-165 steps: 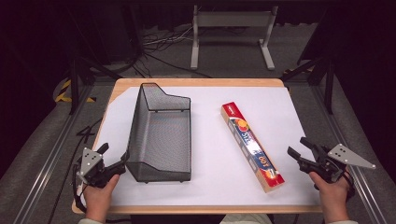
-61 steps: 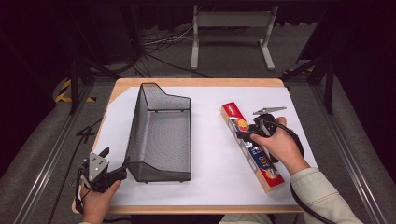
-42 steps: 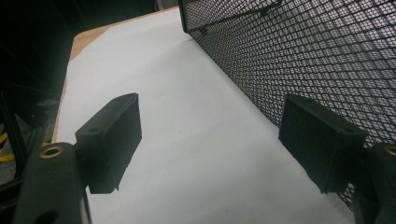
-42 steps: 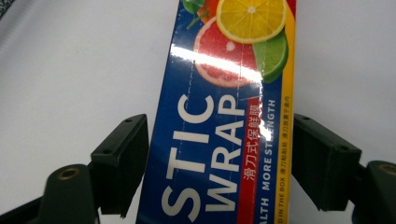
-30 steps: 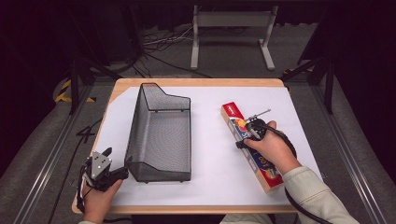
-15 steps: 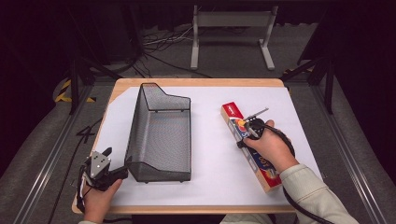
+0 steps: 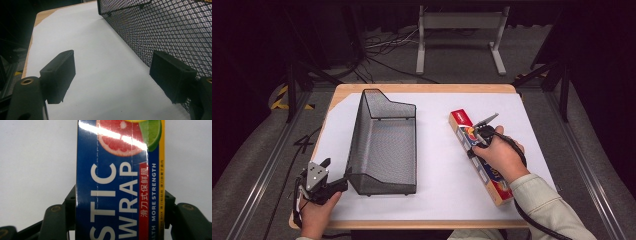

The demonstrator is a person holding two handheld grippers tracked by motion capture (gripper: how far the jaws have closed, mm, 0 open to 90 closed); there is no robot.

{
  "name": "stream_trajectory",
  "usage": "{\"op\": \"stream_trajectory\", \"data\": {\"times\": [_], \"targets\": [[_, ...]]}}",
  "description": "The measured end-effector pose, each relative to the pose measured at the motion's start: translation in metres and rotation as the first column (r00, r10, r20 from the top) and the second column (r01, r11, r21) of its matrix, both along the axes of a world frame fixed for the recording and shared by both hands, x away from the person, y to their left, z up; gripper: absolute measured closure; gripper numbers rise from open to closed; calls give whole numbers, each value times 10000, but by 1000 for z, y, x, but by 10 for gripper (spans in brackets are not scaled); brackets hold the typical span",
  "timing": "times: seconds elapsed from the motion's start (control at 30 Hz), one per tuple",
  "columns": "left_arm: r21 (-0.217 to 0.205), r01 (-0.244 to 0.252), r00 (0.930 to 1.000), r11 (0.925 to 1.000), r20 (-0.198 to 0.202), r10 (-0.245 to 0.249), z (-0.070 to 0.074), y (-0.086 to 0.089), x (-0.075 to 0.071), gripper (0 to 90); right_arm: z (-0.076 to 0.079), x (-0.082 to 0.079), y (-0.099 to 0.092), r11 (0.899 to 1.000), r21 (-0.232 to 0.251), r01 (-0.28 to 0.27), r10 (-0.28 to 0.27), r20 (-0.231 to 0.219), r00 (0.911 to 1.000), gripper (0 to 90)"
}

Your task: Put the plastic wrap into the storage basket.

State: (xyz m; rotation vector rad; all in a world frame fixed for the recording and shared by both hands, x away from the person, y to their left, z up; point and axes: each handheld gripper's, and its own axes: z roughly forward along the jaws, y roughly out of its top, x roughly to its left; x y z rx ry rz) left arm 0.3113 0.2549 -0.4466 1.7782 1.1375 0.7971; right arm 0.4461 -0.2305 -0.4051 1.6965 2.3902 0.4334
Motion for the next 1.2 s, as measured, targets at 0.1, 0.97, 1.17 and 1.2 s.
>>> {"op": "stream_trajectory", "data": {"times": [0.1, 0.97, 1.17, 1.2], "targets": [[88, -65, 10000, 9999, 40, 64, 0, 1, -4, 214, 2, 0, -1, 9994, 336, 97, -92, -148, 9998, 407], [82, -470, 9989, 9989, 27, 469, 0, 7, -10, 214, 75, -1, 17, 9892, 1459, -161, 63, 670, 9977, 403], [56, -586, 9983, 9983, 10, 586, 0, 9, -10, 215, 89, -4, 18, 9857, 1634, -419, 229, 1164, 9929, 403], [56, -586, 9983, 9983, 10, 586, 0, 9, -10, 215, 89, -4, 18, 9857, 1634, -419, 229, 1164, 9929, 403]]}}
